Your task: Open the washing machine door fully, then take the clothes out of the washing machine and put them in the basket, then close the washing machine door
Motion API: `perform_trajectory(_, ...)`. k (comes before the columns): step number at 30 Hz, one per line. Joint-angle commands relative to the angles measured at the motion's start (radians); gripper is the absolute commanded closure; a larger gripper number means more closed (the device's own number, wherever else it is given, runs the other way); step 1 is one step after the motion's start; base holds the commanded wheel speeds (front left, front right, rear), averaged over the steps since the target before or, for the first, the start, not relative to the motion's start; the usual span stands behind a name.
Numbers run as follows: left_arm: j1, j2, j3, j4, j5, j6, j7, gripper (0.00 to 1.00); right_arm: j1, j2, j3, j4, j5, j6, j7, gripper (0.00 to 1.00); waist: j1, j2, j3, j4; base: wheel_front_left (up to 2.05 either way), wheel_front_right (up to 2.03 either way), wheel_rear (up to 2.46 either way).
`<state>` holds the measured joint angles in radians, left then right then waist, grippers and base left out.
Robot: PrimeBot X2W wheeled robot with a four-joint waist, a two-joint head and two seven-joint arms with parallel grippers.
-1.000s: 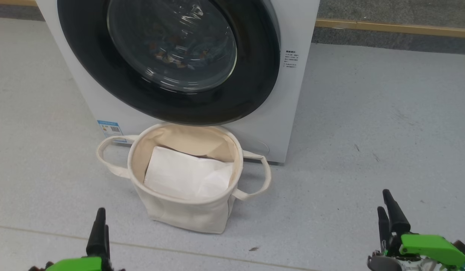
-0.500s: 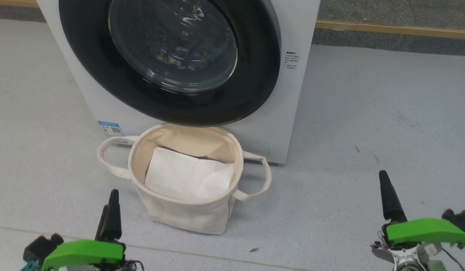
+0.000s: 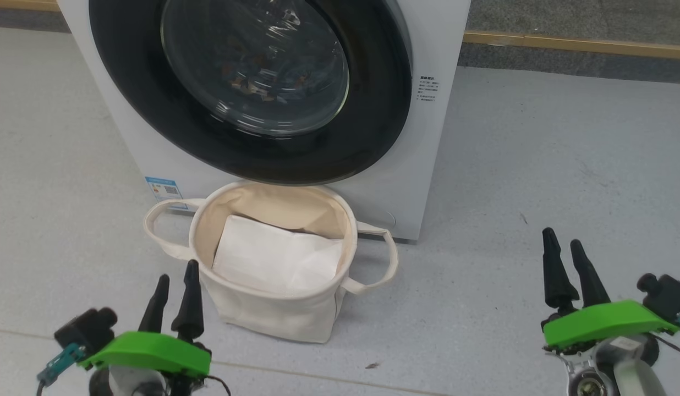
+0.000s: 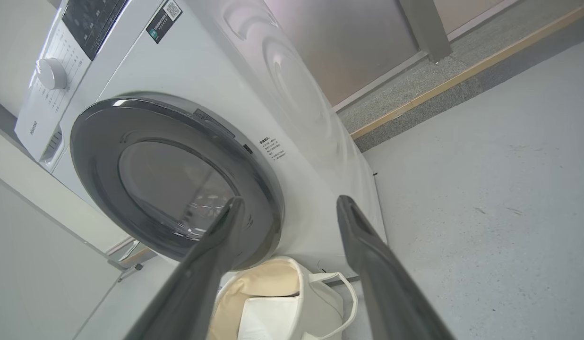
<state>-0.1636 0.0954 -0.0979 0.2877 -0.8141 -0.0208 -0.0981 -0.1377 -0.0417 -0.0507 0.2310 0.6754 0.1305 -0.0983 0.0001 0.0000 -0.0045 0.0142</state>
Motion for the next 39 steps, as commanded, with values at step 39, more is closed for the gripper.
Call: perform_trajectory(39, -0.160, 0.098, -0.061, -0.051, 0.464, 0.114, -0.122, 0.00, -0.125, -0.007, -0.001, -0.038, -0.563, 0.000, -0.127, 0.00, 0.0000, 0.0000, -0.010, 0.003, 0.00, 0.00, 0.00)
